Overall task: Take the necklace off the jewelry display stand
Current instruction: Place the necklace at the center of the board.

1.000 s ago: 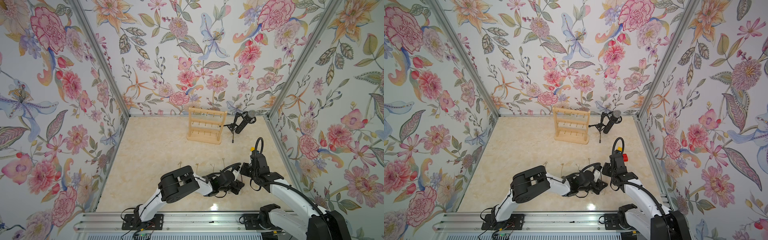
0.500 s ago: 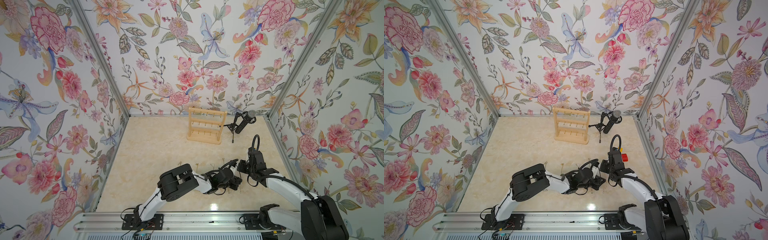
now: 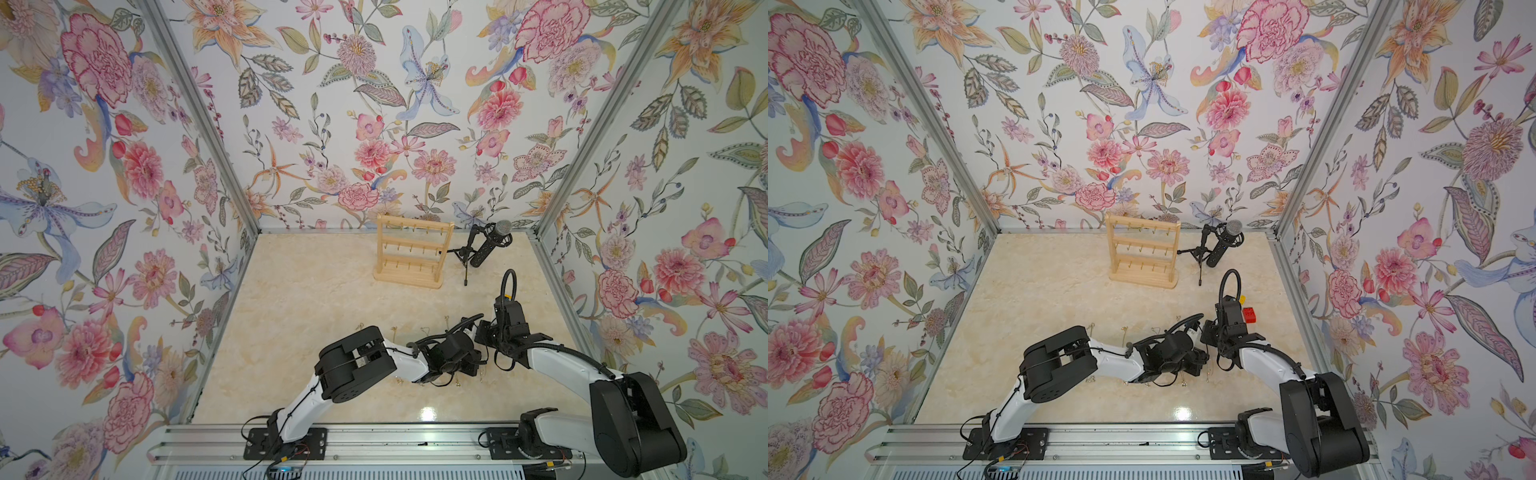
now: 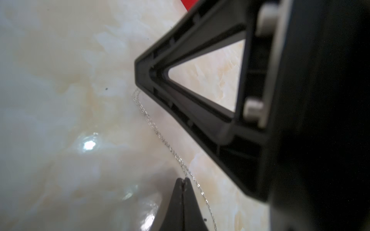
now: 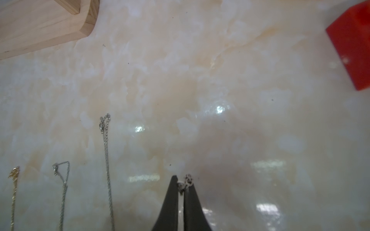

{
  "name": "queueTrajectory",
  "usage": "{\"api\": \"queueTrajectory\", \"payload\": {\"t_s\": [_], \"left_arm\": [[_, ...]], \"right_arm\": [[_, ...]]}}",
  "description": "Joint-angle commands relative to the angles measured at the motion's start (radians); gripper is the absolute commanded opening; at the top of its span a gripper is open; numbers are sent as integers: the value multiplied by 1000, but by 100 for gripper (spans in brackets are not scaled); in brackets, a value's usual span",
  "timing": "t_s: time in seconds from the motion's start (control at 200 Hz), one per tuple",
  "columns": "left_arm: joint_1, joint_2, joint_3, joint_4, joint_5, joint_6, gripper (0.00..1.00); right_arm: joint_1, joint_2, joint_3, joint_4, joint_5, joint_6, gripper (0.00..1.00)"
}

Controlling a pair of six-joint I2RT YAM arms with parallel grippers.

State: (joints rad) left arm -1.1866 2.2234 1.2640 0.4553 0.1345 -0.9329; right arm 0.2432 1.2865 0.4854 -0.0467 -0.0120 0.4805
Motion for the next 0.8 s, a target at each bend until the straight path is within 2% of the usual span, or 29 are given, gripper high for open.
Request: {"api": "queueTrajectory", "payload": {"t_s": [0.0,0.791], "left_arm": [[-29,-7,-9,-157,-14,85,1],[-66,-37,-74,-127,-22,65,0]], "right_arm": [[2,33,15,20,17,-19,4],[-33,164,80,67,1,-28,4]]}}
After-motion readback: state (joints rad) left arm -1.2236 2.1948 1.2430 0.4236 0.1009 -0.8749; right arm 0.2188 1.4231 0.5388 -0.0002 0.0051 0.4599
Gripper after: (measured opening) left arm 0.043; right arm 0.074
